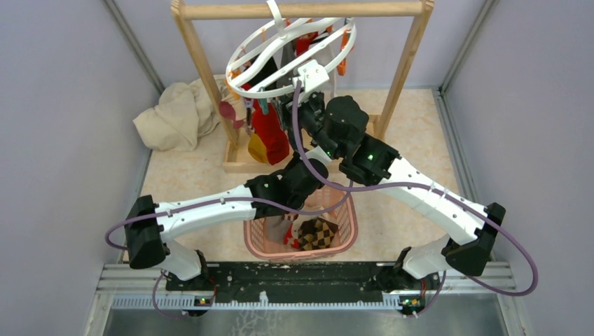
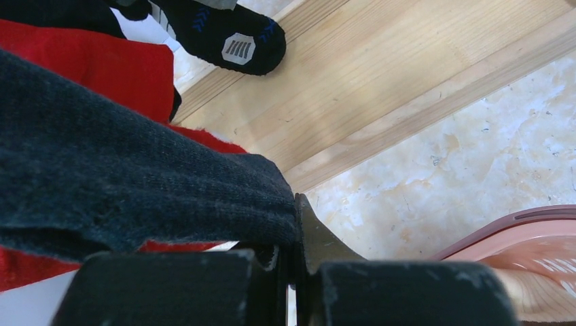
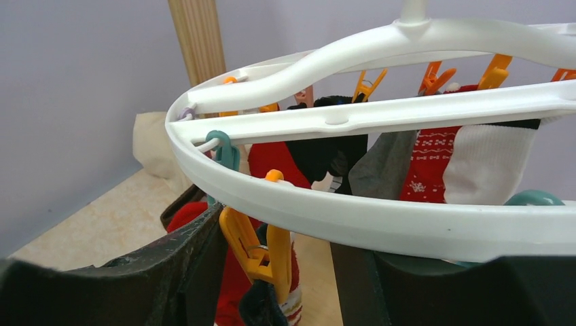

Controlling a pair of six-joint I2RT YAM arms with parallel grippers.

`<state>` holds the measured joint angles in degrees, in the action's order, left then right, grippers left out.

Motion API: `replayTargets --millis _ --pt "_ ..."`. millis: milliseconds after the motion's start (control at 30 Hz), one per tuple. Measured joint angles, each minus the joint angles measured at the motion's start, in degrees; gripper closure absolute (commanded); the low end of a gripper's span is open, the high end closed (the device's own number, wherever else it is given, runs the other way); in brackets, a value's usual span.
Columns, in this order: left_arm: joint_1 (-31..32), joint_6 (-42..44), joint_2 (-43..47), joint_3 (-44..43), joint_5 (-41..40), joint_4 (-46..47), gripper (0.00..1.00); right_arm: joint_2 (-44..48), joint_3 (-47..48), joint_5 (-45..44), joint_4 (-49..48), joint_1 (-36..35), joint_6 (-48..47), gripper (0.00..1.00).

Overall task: Remove the socks clipped to the hanger
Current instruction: Remove the sock from the hanger.

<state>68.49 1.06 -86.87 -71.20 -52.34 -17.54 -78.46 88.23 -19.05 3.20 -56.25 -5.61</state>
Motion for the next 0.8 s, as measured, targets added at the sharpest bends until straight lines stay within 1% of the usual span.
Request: replayTargets --millis 167,633,700,800 --pt "0.0 0.0 0.0 0.1 0.0 0.0 1.00 -0.8 0.0 -0.9 -0.4 0.0 -0.4 0.41" --pt "0.0 0.0 0.6 0.3 -0.1 0.5 1.00 -0.2 -0.1 -0.8 -3.4 -0.2 -0.9 0.42" --pt "0.0 0.0 0.7 0.3 -0.1 0.6 1.00 -0.2 -0.1 -0.6 -3.8 -0.2 -0.9 0.44" --pt "0.0 0.0 0.7 0.3 -0.1 0.7 1.00 -0.2 -0.1 -0.4 -4.0 -0.2 -1.0 0.56"
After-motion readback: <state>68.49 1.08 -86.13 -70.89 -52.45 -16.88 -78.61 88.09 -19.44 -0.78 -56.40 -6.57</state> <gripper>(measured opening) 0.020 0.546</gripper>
